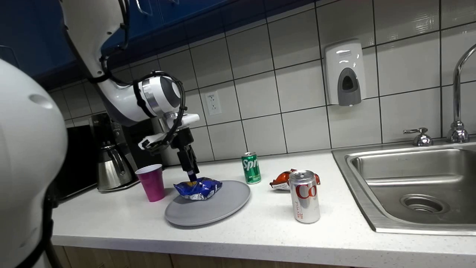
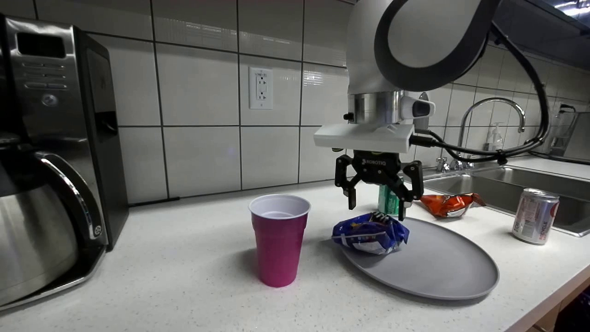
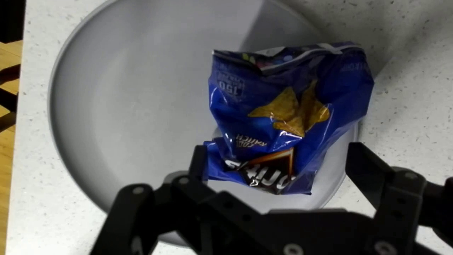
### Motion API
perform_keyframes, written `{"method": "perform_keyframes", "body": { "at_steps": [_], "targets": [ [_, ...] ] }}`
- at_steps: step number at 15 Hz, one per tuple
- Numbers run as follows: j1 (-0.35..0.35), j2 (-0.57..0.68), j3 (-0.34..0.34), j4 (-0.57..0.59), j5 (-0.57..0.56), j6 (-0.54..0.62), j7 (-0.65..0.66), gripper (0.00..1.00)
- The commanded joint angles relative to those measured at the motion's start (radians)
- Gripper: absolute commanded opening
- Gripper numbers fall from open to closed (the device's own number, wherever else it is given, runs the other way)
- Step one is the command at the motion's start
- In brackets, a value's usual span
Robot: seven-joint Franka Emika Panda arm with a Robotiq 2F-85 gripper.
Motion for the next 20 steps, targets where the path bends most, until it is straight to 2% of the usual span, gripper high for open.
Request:
{"method": "perform_keyframes", "body": {
  "at_steps": [1, 17, 18, 19, 20],
  "targets": [
    [0.025, 0.042, -0.031, 0.047, -0.032, -0.004, 0.041, 1.0],
    [0.076, 0.144, -0.09, 0.153, -0.018, -0.01, 0.027, 0.99],
    [0.078, 0.146, -0.09, 0.154, -0.017, -0.01, 0.026, 0.96],
    [0.08, 0.149, -0.092, 0.156, -0.018, -0.009, 0.029, 0.74],
    [0.083, 0.151, -0.094, 0.159, -0.02, -0.01, 0.03, 0.71]
  ]
}}
